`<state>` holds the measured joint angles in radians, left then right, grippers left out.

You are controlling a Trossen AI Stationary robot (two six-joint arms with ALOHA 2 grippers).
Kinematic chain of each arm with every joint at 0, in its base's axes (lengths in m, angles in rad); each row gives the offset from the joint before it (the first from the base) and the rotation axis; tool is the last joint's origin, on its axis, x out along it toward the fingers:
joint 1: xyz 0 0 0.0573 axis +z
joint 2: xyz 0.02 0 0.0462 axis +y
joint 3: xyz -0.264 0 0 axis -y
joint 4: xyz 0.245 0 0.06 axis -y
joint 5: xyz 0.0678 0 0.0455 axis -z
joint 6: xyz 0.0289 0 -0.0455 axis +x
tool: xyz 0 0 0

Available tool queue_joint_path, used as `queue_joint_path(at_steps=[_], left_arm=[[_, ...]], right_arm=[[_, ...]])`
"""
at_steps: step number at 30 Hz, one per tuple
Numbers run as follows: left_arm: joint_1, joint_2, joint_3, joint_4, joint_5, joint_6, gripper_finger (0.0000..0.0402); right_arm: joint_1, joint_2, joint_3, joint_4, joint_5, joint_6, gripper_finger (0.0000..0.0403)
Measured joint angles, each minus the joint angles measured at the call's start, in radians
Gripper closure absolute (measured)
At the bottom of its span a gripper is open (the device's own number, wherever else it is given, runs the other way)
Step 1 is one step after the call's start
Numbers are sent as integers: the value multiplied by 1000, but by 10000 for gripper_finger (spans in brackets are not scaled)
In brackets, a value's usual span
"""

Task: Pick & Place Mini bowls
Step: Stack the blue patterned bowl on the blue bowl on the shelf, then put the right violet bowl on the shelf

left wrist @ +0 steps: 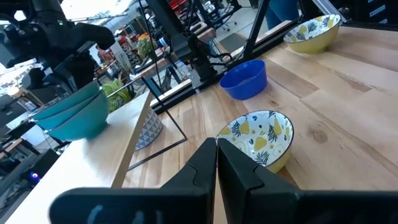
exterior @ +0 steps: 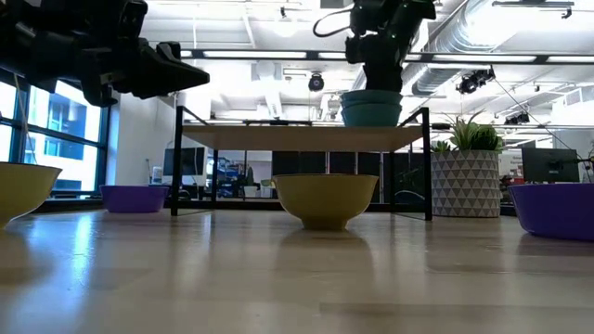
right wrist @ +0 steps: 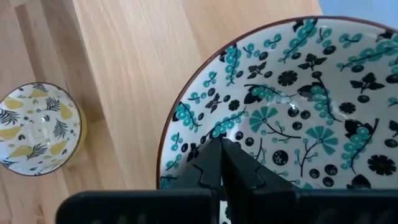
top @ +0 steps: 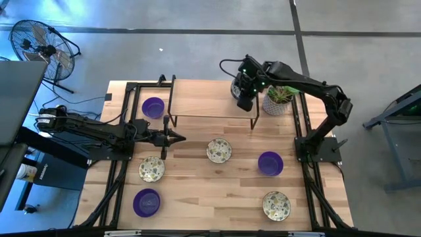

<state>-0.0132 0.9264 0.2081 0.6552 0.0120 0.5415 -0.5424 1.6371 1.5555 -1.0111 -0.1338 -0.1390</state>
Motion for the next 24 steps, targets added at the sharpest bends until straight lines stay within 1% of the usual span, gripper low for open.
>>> queue_joint_path(at_steps=[4,8,10,14,16,19,21,24], left_arm=[[0,0,0,0,0,0,392],[0,0,0,0,0,0,392],[0,0,0,0,0,0,392],[0,0,0,-1,3,-1,392],[0,0,0,-12,30,-19,392],[0,0,0,-30,38,-23,392],[0,0,0,-36,38,-23,392],[0,0,0,-31,38,-23,392]], right_arm=[[17,0,1,0,4,0,399],[37,-13,1,1,49,0,398],[45,-34,1,6,69,0,398],[67,-92,1,5,71,0,400],[85,-127,1,6,74,-5,402],[121,-172,-3,34,81,-19,402],[150,-210,-52,115,80,-28,402],[185,-288,-208,293,52,-36,403]])
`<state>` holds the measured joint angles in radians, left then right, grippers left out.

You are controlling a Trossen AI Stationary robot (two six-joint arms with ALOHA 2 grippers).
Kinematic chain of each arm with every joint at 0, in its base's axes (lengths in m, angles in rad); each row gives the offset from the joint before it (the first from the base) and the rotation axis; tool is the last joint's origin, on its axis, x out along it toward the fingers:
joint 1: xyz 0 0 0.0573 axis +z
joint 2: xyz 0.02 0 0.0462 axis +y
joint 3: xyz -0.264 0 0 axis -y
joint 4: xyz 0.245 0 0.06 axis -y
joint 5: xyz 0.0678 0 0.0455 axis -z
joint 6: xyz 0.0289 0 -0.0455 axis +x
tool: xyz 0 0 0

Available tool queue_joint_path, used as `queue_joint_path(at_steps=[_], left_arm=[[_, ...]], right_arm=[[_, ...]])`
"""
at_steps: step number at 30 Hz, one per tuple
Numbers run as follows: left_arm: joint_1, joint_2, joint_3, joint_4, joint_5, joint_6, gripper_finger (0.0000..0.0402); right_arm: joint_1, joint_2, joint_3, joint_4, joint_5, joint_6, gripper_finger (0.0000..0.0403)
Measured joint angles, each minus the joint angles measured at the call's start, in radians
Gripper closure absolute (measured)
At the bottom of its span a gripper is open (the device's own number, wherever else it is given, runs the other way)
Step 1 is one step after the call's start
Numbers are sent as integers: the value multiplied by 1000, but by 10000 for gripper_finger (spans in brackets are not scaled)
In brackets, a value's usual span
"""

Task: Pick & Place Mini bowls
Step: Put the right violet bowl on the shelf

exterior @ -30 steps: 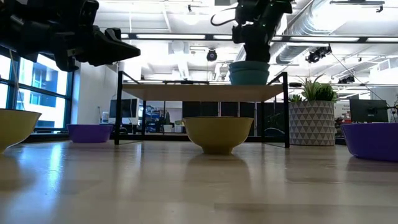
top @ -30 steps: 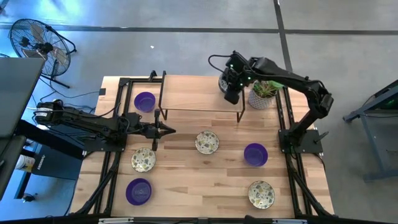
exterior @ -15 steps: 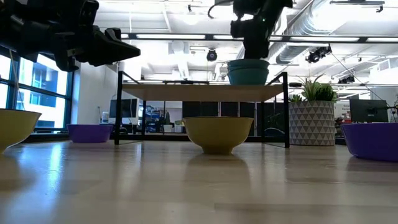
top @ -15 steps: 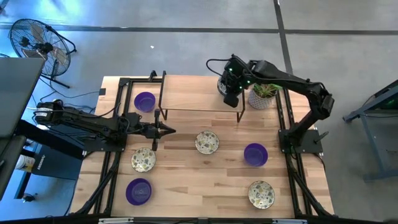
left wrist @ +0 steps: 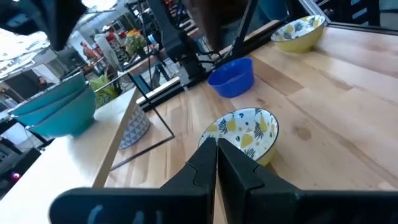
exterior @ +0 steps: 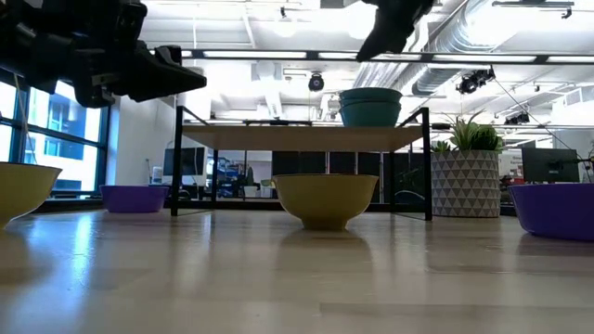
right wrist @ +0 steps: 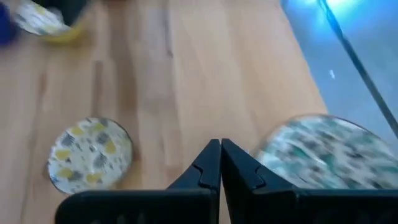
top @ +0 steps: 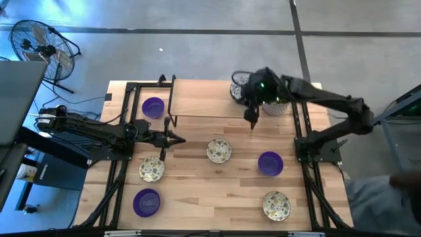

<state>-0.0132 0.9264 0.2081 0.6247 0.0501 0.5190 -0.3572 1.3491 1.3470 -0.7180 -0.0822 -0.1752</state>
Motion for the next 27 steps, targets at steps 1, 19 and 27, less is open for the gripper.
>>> queue_joint_path(at_steps=[1,19,27], left_arm=[[0,0,0,-2,0,3,392],[-17,1,348,-752,59,70,392],[-119,58,376,-813,7,47,392]], right_arm=[[13,-30,-65,76,-5,6,402],[260,-428,-993,1237,93,161,403],[323,-436,-1044,1277,99,177,403]])
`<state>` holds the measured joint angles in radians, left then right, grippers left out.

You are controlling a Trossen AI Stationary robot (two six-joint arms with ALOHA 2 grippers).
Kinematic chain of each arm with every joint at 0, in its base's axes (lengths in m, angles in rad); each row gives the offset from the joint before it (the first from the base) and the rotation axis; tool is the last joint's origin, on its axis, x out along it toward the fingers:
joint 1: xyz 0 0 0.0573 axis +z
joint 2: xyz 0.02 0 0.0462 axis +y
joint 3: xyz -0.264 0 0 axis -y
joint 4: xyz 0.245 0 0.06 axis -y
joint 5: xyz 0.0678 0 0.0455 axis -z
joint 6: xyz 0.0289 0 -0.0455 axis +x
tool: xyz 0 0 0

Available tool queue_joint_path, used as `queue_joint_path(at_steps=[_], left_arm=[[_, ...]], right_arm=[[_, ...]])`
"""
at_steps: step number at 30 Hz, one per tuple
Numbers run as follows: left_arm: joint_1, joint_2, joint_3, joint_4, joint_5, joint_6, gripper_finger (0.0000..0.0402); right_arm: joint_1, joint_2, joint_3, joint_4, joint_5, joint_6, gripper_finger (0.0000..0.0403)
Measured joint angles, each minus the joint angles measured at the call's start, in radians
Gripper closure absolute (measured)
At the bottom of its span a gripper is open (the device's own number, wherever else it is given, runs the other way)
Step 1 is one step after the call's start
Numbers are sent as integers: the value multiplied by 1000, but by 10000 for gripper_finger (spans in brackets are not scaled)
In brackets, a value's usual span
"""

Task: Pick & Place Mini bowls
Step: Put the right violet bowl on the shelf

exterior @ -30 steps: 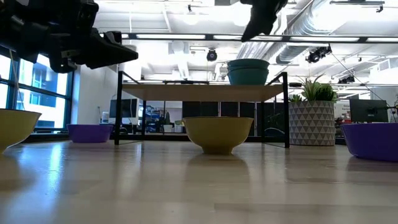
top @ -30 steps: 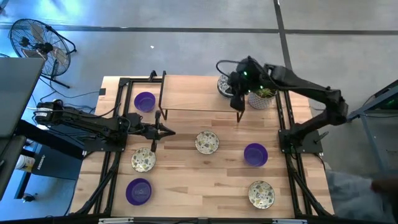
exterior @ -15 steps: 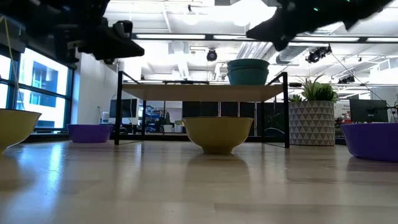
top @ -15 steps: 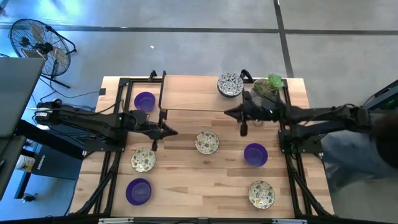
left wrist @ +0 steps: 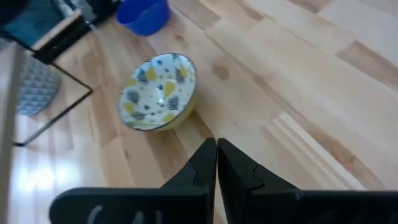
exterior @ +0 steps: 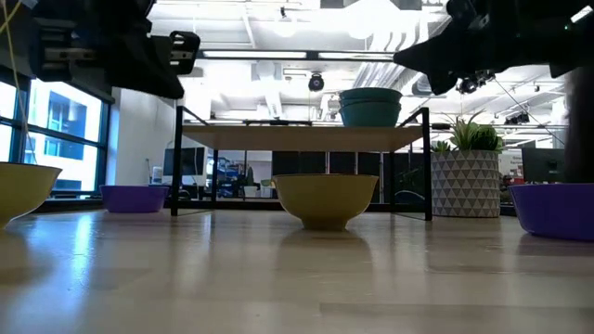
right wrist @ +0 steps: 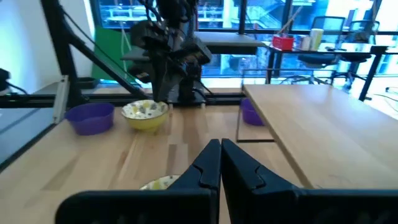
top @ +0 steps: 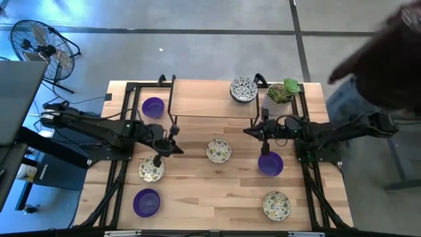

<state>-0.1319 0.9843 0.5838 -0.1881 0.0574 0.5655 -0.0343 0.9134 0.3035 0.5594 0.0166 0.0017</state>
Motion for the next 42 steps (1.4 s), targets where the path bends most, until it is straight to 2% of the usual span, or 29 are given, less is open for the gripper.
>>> queue_joint_path(at_steps=[4,7,13,20,24,29,31,35,38,42], left_arm=[[-22,66,16,7,-50,-40,390],[-21,139,60,6,-55,-50,373],[-28,286,205,1,-44,-31,294],[-28,450,386,-120,-41,52,212],[-28,500,446,-128,-39,66,194],[-28,528,458,-131,-26,95,193],[-28,528,456,-132,-26,100,193],[-28,528,454,-138,-21,100,194],[-26,528,454,-138,-9,103,207],[-26,528,454,-140,-6,118,244]], right_arm=[[42,0,0,11,3,-13,403],[73,0,0,9,3,-26,403],[123,1,0,7,3,-43,403],[157,1,0,3,36,-55,403],[160,1,0,-3,41,-62,403],[160,1,5,-48,46,-11,403],[164,1,41,-156,56,27,401],[215,9,195,-561,77,150,389],[297,38,308,-813,163,254,382],[411,109,413,-1034,275,400,379]])
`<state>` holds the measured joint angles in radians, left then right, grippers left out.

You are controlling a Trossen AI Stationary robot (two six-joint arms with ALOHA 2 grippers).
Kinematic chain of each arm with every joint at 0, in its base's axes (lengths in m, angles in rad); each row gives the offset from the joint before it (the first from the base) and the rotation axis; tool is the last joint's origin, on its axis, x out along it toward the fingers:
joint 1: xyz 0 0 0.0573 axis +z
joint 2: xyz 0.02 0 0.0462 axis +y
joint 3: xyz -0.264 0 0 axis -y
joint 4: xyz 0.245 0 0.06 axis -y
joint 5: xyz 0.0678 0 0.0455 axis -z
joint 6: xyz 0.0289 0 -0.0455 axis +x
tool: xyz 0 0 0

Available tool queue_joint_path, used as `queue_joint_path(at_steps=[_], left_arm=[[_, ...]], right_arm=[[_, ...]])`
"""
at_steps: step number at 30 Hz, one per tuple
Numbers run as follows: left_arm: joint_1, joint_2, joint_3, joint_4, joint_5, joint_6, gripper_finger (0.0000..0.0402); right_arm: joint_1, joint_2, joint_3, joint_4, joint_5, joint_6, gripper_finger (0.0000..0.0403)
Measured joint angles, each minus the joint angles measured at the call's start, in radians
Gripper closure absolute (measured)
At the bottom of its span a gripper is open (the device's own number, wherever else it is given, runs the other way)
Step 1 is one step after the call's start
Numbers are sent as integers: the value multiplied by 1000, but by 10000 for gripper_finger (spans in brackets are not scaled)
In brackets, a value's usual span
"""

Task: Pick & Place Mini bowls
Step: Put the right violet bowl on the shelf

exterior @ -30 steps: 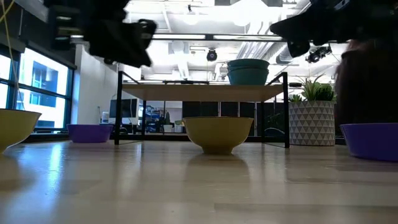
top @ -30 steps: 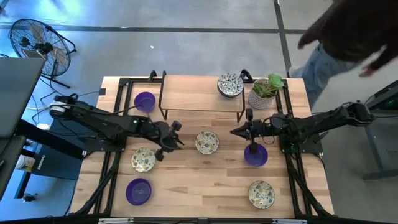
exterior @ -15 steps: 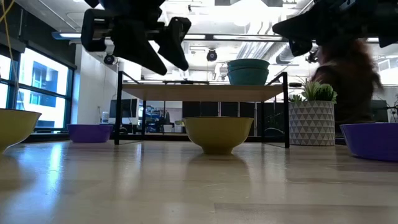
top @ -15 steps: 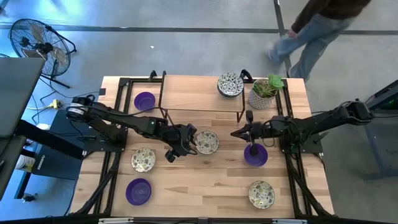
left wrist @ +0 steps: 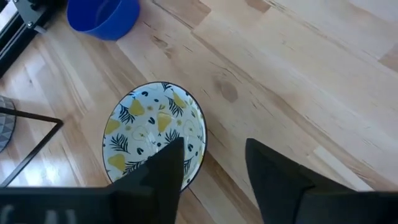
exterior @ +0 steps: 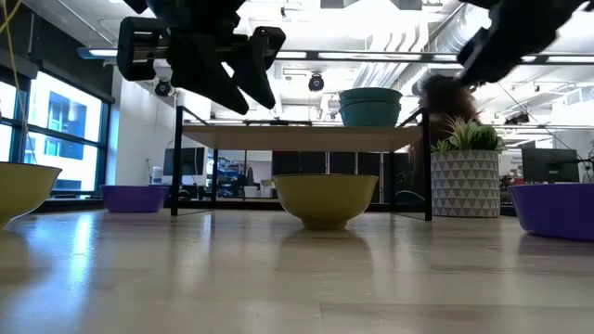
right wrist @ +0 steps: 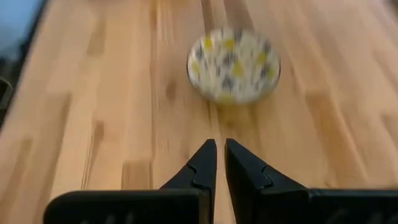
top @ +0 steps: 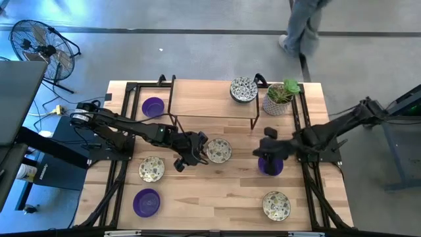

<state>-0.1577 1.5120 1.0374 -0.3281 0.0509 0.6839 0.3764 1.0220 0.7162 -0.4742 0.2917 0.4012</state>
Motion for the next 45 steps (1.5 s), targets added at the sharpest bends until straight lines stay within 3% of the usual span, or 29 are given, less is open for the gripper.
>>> queue_joint_path(at_steps=[6,13,17,22,35,45], left_arm=[[0,0,0,-13,0,0,302],[0,0,-6,39,5,-9,393],[0,-2,-67,203,77,-35,388],[0,-2,-154,371,93,-91,399],[0,-76,-303,509,47,-140,401],[0,-151,-406,532,-1,-164,401]], right_arm=[[126,148,70,-173,-15,297,368],[260,331,168,-363,-90,594,300],[300,402,219,-433,-85,677,267],[304,460,235,-431,-92,698,252],[252,573,235,-429,-92,665,291],[225,577,235,-399,-78,636,397]])
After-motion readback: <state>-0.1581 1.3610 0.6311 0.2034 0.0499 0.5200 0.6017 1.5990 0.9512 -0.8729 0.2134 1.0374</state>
